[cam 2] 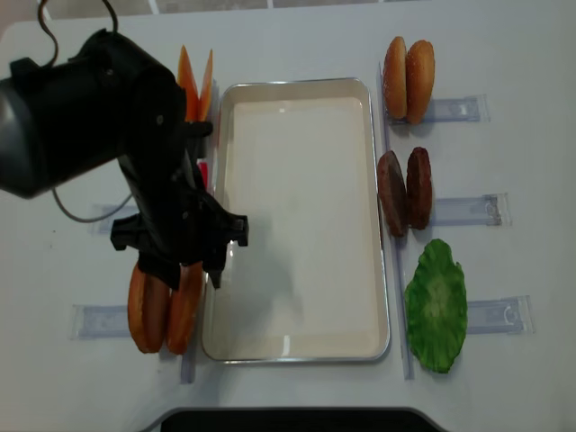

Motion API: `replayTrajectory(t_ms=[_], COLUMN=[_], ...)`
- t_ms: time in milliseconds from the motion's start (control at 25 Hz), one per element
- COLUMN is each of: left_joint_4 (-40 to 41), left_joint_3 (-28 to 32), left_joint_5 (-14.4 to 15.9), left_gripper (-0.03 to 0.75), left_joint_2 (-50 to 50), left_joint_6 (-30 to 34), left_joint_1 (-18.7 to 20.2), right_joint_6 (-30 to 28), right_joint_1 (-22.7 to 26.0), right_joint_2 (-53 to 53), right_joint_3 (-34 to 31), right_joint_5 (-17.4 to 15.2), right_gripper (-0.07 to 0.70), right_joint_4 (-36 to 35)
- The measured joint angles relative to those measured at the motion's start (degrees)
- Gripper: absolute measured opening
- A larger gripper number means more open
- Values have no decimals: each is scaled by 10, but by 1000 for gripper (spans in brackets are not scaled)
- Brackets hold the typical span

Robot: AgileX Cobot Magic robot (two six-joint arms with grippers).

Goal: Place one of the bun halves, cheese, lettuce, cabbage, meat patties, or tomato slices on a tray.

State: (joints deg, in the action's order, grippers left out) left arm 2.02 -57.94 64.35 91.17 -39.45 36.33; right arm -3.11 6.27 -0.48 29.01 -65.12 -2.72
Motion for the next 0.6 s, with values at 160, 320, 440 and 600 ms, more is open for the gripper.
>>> replayTrajectory(t_ms=[160, 320, 440, 600], left_joint_4=[6, 15, 11, -2], left_joint_3=[15, 16, 11, -8], left_joint_5=[-7, 4, 9, 22], left_gripper=[413, 147, 147, 147], left_joint_2=[23, 28, 23, -8], left_joint_6=[7, 33, 52, 61], left_joint_1=[0, 0, 0, 0], right_joint_6=[0, 0, 0, 0], right_joint_1=[0, 0, 0, 0], right_joint_2=[0, 0, 0, 0], right_joint_3=[0, 0, 0, 0], right_joint_5=[0, 0, 0, 0], right_gripper=[445, 445, 445, 445], right_joint_4=[0, 0, -1, -1])
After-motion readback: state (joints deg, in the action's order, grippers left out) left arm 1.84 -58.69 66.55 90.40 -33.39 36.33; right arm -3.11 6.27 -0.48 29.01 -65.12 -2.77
